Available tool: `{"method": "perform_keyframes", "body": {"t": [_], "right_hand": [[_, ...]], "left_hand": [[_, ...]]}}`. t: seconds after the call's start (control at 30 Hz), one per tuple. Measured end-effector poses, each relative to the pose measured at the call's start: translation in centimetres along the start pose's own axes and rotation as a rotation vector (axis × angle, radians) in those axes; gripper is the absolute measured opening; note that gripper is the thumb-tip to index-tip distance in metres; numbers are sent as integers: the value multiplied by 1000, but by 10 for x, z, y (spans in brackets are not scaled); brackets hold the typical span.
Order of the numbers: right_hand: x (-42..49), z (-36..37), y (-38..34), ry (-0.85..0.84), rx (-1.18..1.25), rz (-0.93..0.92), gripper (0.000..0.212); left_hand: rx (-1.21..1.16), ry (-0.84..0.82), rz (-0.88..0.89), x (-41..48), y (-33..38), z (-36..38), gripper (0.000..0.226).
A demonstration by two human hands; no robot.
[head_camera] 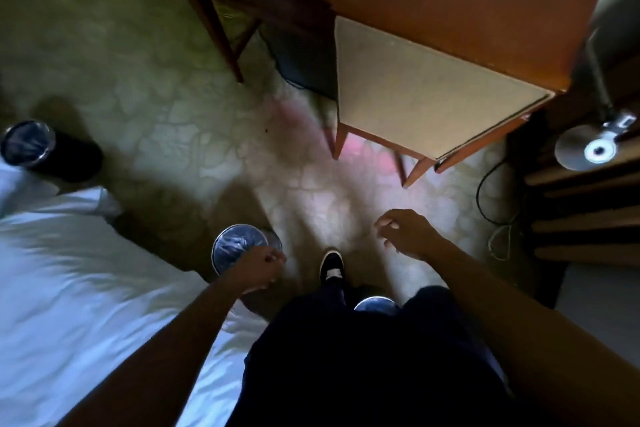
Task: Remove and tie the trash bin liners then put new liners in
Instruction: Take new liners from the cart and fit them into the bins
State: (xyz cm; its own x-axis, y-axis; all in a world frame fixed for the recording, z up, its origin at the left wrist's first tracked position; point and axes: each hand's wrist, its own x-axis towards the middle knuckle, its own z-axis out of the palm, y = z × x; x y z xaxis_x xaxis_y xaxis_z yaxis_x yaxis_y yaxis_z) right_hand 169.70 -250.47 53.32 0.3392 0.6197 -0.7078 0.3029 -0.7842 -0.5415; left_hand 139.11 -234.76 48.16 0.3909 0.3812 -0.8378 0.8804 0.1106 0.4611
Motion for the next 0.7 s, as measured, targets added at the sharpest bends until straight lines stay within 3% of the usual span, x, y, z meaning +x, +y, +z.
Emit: {"method": "perform_keyframes", "body": {"t": [0.07,0.17,0.4,0.6,0.7], "right_hand": [[12,-11,-3,20,-75,-17,11],[29,-30,-2,10,-186,-7,11],[96,-79,3,-103,-257,129,11],[196,-86,-85,-167,-333,-40,14],[228,-76,-155,-304,-374,-115,9]], "left_hand": [[-77,54,21,13,39,-31,28],[-111,92,68,37,84,-70,10],[-323,197,33,79,142,-146,10],[-561,335,-116,76,136,-196,22],[-552,397,-201,71,122,-200,17]]}}
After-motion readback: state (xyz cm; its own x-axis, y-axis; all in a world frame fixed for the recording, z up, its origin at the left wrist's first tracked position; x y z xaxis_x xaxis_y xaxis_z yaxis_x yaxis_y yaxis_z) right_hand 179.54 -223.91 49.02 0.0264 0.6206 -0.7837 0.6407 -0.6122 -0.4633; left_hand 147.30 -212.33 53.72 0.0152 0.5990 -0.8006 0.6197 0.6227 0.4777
